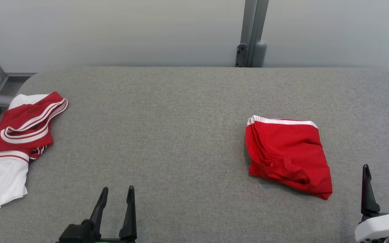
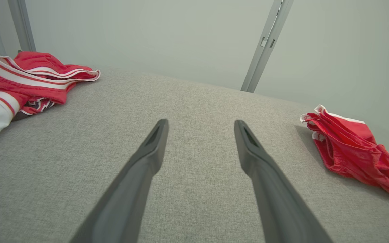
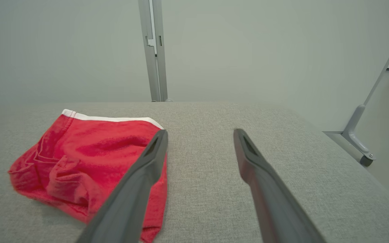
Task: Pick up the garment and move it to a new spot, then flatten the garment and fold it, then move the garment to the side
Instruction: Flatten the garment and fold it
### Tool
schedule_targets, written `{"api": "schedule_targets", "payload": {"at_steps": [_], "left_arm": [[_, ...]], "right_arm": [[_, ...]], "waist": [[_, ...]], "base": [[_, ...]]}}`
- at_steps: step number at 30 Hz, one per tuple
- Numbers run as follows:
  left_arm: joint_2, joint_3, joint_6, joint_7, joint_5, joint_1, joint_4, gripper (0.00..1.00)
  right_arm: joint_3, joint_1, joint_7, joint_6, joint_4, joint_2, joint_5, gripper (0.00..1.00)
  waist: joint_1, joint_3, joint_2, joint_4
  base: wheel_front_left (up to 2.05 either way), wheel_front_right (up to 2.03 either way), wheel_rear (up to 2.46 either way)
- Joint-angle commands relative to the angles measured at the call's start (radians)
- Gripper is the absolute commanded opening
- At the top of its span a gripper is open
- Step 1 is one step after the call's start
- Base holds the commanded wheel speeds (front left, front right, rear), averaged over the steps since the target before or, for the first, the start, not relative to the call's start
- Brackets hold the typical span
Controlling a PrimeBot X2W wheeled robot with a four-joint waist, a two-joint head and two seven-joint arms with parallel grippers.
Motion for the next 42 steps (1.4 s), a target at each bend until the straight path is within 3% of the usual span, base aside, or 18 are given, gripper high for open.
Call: {"api": "schedule_targets", "payload": {"at_steps": [1, 2, 3, 5, 12, 22, 42], "left_arm": [[0.002, 0.004, 0.0, 0.0, 0.006, 0.011, -0.003, 1.0], [0.002, 0.005, -0.002, 0.0, 0.006, 0.01, -0.004, 1.0], [0.002, 0.005, -0.003, 0.0, 0.007, 0.007, -0.005, 1.0], [0.002, 0.007, -0.007, 0.0, 0.008, -0.003, -0.006, 1.0], [0.002, 0.005, -0.014, 0.0, 0.009, -0.036, 0.004, 1.0], [0.002, -0.017, -0.006, 0.0, -0.01, -0.054, 0.014, 1.0], [0.002, -0.005, 0.003, 0.0, -0.003, -0.019, 0.009, 1.0]], "right_arm": [[0.004, -0.007, -0.004, 0.0, -0.009, 0.002, -0.007, 1.0], [0.011, -0.015, -0.004, 0.0, -0.01, -0.001, -0.005, 0.96], [0.019, -0.023, -0.004, 0.0, -0.011, -0.005, -0.001, 0.5], [0.034, -0.047, -0.004, 0.0, -0.001, -0.017, 0.005, 0.0], [0.102, -0.189, 0.004, 0.0, 0.178, -0.057, -0.05, 0.0], [0.142, -0.297, 0.006, -0.001, 0.468, -0.048, -0.108, 0.0], [0.383, -0.281, -0.004, -0.001, 0.492, 0.015, -0.028, 0.0]], "waist": [[0.0, 0.003, -0.0001, 0.009], [0.0, 0.005, -0.0001, 0.013], [0.0, 0.01, -0.0001, 0.017], [0.0, 0.022, -0.0001, 0.027], [0.0, 0.058, -0.0001, 0.073], [0.0, 0.061, -0.0001, 0.163], [0.0, 0.025, -0.0001, 0.205]], "base": [[0.0, 0.0, 0.0], [0.0, 0.0, 0.0], [0.0, 0.0, 0.0], [0.0, 0.0, 0.0], [0.0, 0.0, 0.0], [0.0, 0.0, 0.0], [0.0, 0.0, 0.0]]}}
